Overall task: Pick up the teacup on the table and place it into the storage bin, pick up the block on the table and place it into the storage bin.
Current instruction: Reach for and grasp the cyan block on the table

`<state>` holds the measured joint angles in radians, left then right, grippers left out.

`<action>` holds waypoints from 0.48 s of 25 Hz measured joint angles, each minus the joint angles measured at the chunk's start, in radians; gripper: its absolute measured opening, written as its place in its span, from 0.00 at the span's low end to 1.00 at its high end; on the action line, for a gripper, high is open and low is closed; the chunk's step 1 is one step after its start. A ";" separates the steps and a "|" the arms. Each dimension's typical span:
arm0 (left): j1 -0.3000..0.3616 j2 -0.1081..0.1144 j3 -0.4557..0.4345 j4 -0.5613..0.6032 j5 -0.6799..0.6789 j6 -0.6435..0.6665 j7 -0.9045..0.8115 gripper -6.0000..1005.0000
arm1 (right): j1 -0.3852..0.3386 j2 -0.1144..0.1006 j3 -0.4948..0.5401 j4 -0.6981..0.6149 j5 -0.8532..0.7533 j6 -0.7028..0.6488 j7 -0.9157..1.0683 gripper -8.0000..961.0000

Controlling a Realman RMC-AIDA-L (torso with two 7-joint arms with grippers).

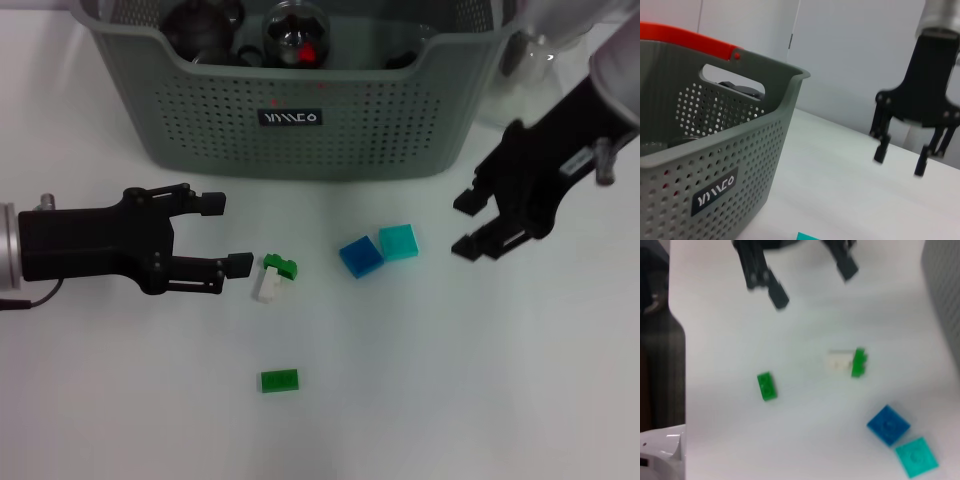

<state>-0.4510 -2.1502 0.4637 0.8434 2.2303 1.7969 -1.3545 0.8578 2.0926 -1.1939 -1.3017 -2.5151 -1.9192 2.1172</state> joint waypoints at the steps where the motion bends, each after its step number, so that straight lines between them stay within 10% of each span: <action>1: 0.000 -0.001 0.001 -0.001 0.000 -0.002 0.000 0.90 | 0.002 0.001 -0.003 0.043 -0.010 0.027 -0.013 0.29; 5: 0.000 -0.003 0.003 -0.002 0.000 -0.001 0.000 0.89 | 0.023 0.001 -0.029 0.199 -0.028 0.155 -0.037 0.37; 12: 0.002 -0.004 0.002 -0.004 0.000 0.001 -0.001 0.89 | 0.061 0.006 -0.162 0.362 -0.031 0.391 -0.050 0.79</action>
<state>-0.4490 -2.1547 0.4656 0.8396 2.2303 1.7980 -1.3555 0.9186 2.0984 -1.3563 -0.9393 -2.5456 -1.5286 2.0676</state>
